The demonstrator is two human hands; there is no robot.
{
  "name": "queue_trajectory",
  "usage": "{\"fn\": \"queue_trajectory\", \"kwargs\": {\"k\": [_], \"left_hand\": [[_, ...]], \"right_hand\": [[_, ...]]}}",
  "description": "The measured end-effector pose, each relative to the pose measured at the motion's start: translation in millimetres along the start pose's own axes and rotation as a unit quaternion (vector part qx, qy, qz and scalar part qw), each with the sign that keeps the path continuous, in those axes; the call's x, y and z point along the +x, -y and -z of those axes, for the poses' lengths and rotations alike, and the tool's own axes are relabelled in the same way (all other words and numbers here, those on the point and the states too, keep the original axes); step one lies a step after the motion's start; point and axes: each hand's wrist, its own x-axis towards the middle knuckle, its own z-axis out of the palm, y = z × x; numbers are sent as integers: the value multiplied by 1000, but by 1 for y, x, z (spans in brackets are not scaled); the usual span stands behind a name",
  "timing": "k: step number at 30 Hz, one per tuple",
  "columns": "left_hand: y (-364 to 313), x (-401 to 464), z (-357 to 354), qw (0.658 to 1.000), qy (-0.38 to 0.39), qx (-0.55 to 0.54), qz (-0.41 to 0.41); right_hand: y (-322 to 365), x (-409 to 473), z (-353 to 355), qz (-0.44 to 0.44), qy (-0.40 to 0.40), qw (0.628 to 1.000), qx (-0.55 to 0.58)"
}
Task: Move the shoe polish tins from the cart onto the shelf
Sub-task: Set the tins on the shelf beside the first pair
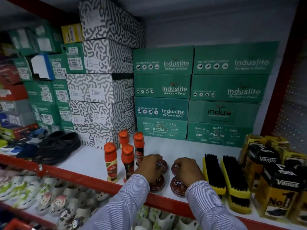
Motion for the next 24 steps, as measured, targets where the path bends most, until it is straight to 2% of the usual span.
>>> {"fn": "queue_trajectory", "kwargs": {"k": [13,19,24], "left_hand": [[3,8,-7,1000,5,-26,-15],[9,-14,6,998,-41,-10,-39],[12,-36,12,1000,13,21,-7]], "right_hand": [[-8,8,-6,13,3,1000,-25],[-3,-25,18,49,-23,999,2],[-7,-55,20,50,49,997,-38]]}}
